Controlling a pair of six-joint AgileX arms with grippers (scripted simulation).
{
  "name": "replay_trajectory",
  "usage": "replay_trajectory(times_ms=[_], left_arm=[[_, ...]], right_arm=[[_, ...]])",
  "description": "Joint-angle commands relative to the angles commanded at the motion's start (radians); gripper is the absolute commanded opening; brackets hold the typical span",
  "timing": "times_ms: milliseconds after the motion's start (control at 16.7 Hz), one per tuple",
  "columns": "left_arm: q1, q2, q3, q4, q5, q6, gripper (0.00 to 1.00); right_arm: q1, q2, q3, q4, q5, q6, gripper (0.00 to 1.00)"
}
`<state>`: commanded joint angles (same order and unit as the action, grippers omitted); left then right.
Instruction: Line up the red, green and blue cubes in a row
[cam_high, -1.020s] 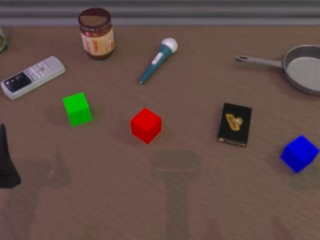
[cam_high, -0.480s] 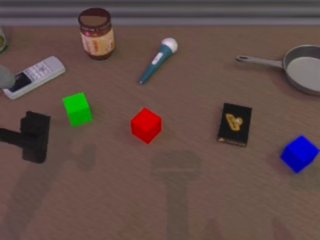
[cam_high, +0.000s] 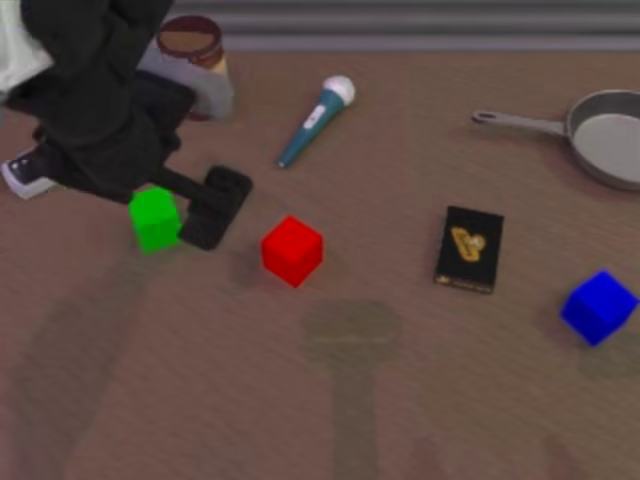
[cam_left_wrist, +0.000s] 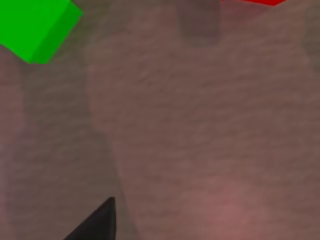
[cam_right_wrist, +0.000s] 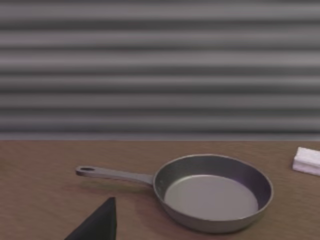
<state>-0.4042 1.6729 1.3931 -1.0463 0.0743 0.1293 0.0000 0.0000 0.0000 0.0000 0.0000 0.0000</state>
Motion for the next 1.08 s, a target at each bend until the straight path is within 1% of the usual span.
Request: replay_trajectory(times_ms=[240, 540, 720, 1080], left_arm=[[-0.066, 0.372, 0.339, -0.154, -0.019, 0.015, 1.00], [-0.115, 0.674, 0.661, -0.235, -0.054, 0.025, 1.00], [-0.126, 0.743, 0.741, -0.243, -0.068, 0.027, 1.00], [-0.122, 0.748, 0.742, -0.239, -0.068, 0.027, 1.00]], right_arm=[[0.000, 0.000, 0.000, 0.000, 0.000, 0.000, 1.00], [0.000, 0.000, 0.000, 0.000, 0.000, 0.000, 1.00], [0.000, 0.000, 0.000, 0.000, 0.000, 0.000, 1.00], [0.000, 0.000, 0.000, 0.000, 0.000, 0.000, 1.00]])
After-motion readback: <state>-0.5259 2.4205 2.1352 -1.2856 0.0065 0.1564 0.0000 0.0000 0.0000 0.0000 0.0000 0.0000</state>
